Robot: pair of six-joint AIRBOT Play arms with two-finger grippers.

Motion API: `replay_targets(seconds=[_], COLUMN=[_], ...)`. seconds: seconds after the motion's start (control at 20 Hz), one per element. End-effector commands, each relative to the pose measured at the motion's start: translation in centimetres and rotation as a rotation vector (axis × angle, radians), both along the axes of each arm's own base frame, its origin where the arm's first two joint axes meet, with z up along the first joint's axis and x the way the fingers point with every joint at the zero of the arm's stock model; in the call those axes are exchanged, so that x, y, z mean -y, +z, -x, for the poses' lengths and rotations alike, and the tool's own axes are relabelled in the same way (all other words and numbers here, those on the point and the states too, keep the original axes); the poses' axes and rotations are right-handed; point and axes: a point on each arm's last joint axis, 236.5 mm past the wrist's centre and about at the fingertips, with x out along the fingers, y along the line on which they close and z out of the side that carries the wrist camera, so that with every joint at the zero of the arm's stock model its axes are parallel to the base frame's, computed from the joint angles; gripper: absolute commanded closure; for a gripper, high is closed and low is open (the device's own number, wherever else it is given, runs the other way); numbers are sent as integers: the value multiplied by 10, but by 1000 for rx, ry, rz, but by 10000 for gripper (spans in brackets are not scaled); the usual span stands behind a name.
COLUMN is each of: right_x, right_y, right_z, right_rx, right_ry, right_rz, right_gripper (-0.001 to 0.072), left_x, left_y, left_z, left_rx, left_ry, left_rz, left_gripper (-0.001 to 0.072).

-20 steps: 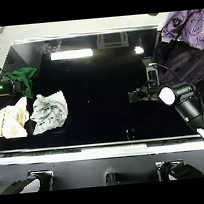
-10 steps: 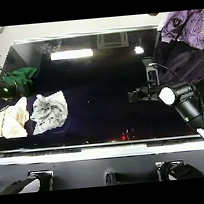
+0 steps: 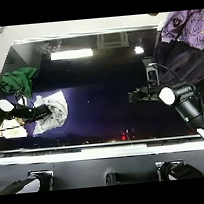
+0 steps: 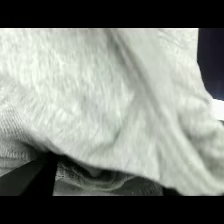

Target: Fold the clothes and pants, and hang the long-sleeved shirts on hangers.

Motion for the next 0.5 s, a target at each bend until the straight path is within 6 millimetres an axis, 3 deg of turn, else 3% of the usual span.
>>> replay_targets(seconds=[0.0, 0.05, 0.15, 0.25, 0.45], right_x=[-1, -1, 1, 6, 33], right_y=[0, 0, -2, -7, -6], right_z=[0, 1, 4, 12, 36], right_rx=[-1, -1, -18, -56, -115], right_ry=[1, 1, 3, 7, -1], right_rz=[-2, -2, 5, 35, 142], right_gripper=[678, 677, 677, 678, 678], left_x=[15, 28, 69, 125, 258], left_y=[-17, -15, 3, 26, 72], left_z=[-12, -15, -24, -25, 4], left_rx=[29, 25, 75, 114, 186], left_ry=[90, 105, 52, -47, -297], left_rz=[94, 160, 296, 401, 513], left_gripper=[412, 695, 693, 693, 694])
